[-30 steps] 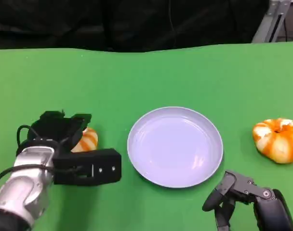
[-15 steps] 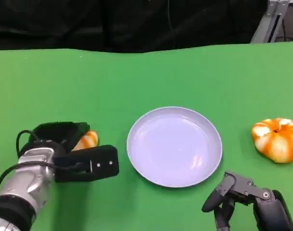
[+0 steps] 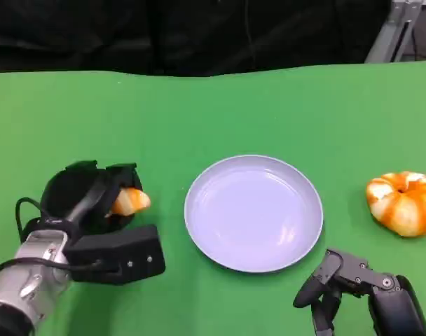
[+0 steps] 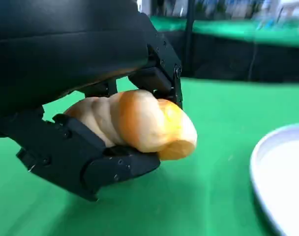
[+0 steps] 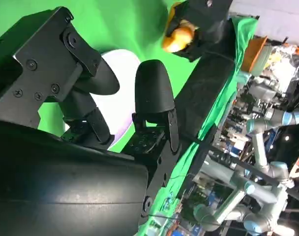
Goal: Grasp the bread from the table and place it into the plate.
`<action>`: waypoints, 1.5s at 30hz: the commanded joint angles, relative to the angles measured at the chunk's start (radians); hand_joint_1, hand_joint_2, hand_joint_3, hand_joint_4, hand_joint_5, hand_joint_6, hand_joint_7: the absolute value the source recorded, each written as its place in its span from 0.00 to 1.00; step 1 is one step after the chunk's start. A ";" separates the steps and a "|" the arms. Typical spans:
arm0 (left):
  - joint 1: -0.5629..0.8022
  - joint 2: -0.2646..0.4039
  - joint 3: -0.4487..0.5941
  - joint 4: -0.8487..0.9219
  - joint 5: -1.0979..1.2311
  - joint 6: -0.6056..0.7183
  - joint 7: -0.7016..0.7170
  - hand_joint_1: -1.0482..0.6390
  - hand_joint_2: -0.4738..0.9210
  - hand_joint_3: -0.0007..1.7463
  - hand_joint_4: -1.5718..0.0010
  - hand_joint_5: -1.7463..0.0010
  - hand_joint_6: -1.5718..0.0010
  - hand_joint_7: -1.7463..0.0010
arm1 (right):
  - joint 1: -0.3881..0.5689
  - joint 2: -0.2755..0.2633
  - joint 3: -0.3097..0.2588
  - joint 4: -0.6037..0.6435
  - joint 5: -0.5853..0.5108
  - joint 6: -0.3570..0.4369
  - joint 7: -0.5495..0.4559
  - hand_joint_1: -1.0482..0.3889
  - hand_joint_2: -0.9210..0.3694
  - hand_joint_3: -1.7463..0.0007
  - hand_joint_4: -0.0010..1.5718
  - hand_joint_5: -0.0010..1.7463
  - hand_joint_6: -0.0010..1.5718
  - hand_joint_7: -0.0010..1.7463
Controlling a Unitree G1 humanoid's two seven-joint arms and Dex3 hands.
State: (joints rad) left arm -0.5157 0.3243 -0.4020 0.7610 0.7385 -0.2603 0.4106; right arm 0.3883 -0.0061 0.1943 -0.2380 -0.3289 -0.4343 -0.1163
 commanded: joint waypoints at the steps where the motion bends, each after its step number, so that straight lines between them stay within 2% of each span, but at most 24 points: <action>1: 0.029 0.031 0.021 -0.131 0.002 -0.024 0.052 0.57 0.62 0.66 0.44 0.00 0.53 0.03 | 0.003 -0.005 -0.004 -0.009 0.008 0.003 -0.003 0.76 0.52 0.14 0.58 1.00 0.53 0.79; 9: 0.053 -0.011 0.022 -0.297 -0.036 -0.044 -0.012 0.56 0.57 0.78 0.43 0.00 0.50 0.05 | 0.001 -0.006 -0.003 -0.010 0.007 0.006 -0.001 0.77 0.52 0.14 0.58 1.00 0.53 0.79; 10: 0.047 -0.027 0.015 -0.296 -0.038 -0.052 -0.013 0.55 0.56 0.78 0.42 0.00 0.48 0.10 | 0.000 -0.006 -0.003 -0.008 0.005 0.005 -0.002 0.77 0.52 0.14 0.58 1.00 0.53 0.79; 12: 0.032 -0.058 -0.003 -0.287 -0.036 -0.069 -0.011 0.55 0.56 0.78 0.42 0.00 0.46 0.12 | -0.004 -0.008 -0.004 0.000 0.002 -0.005 -0.006 0.78 0.52 0.14 0.58 1.00 0.53 0.79; 17: -0.007 -0.118 -0.037 -0.254 -0.015 -0.090 -0.003 0.55 0.55 0.80 0.42 0.00 0.48 0.07 | -0.002 -0.005 -0.003 0.001 0.008 -0.003 -0.005 0.77 0.53 0.13 0.58 1.00 0.53 0.79; 23: -0.065 -0.194 -0.079 -0.167 -0.004 -0.099 -0.012 0.54 0.55 0.79 0.41 0.00 0.51 0.01 | -0.007 -0.003 -0.004 0.010 -0.004 -0.005 -0.014 0.77 0.53 0.13 0.60 1.00 0.53 0.78; 28: -0.102 -0.249 -0.100 -0.100 -0.015 -0.094 -0.055 0.54 0.55 0.74 0.43 0.00 0.50 0.05 | -0.006 -0.004 0.000 0.015 -0.007 -0.011 -0.021 0.78 0.53 0.12 0.59 1.00 0.54 0.78; 33: -0.127 -0.276 -0.110 -0.067 -0.013 -0.069 -0.103 0.54 0.57 0.70 0.44 0.00 0.50 0.07 | -0.007 -0.001 0.003 0.017 -0.009 -0.011 -0.024 0.78 0.52 0.12 0.59 1.00 0.53 0.78; 35: -0.155 -0.294 -0.133 -0.046 -0.005 -0.032 -0.178 0.55 0.69 0.46 0.49 0.09 0.46 0.43 | -0.008 0.002 0.006 0.018 -0.015 -0.012 -0.028 0.77 0.53 0.12 0.59 1.00 0.53 0.78; 36: -0.164 -0.297 -0.143 -0.042 -0.003 -0.021 -0.210 0.55 0.80 0.29 0.54 0.30 0.50 0.67 | -0.008 0.002 0.007 0.018 -0.018 -0.013 -0.031 0.77 0.53 0.12 0.59 1.00 0.53 0.78; 37: -0.168 -0.296 -0.147 -0.042 -0.002 -0.017 -0.228 0.54 0.86 0.19 0.54 0.40 0.50 0.79 | -0.008 0.001 0.007 0.018 -0.020 -0.013 -0.032 0.77 0.54 0.12 0.60 1.00 0.53 0.78; 38: -0.176 -0.295 -0.157 -0.042 0.004 -0.005 -0.257 0.54 0.90 0.13 0.54 0.45 0.49 0.86 | -0.007 0.002 0.008 0.015 -0.020 -0.011 -0.033 0.77 0.54 0.12 0.60 1.00 0.53 0.78; 39: -0.182 -0.293 -0.167 -0.042 0.010 0.006 -0.279 0.50 0.95 0.08 0.62 0.58 0.59 0.94 | -0.006 0.002 0.008 0.014 -0.018 -0.011 -0.033 0.77 0.54 0.11 0.59 1.00 0.53 0.78; 40: -0.187 -0.291 -0.176 -0.043 0.016 0.017 -0.301 0.46 0.97 0.05 0.69 0.66 0.66 0.97 | -0.005 0.003 0.008 0.014 -0.017 -0.012 -0.033 0.77 0.54 0.11 0.59 1.00 0.53 0.78; 41: -0.190 -0.289 -0.186 -0.046 0.024 0.030 -0.321 0.39 0.99 0.05 0.80 0.74 0.75 0.99 | -0.005 0.002 0.009 0.013 -0.018 -0.014 -0.033 0.77 0.54 0.11 0.59 1.00 0.53 0.78; 42: -0.192 -0.288 -0.192 -0.049 0.028 0.039 -0.333 0.35 0.99 0.06 0.87 0.78 0.80 0.99 | -0.005 0.002 0.009 0.012 -0.020 -0.015 -0.034 0.77 0.54 0.11 0.59 1.00 0.53 0.78; 45: -0.193 -0.278 -0.211 -0.078 0.035 0.082 -0.418 0.24 1.00 0.13 0.98 0.89 0.92 0.99 | -0.005 0.001 0.009 0.011 -0.019 -0.015 -0.035 0.77 0.54 0.11 0.59 1.00 0.53 0.78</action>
State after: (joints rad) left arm -0.6900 0.0274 -0.5989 0.7081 0.7691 -0.2138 0.0635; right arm 0.3798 0.0003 0.2066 -0.2206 -0.3524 -0.4376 -0.1446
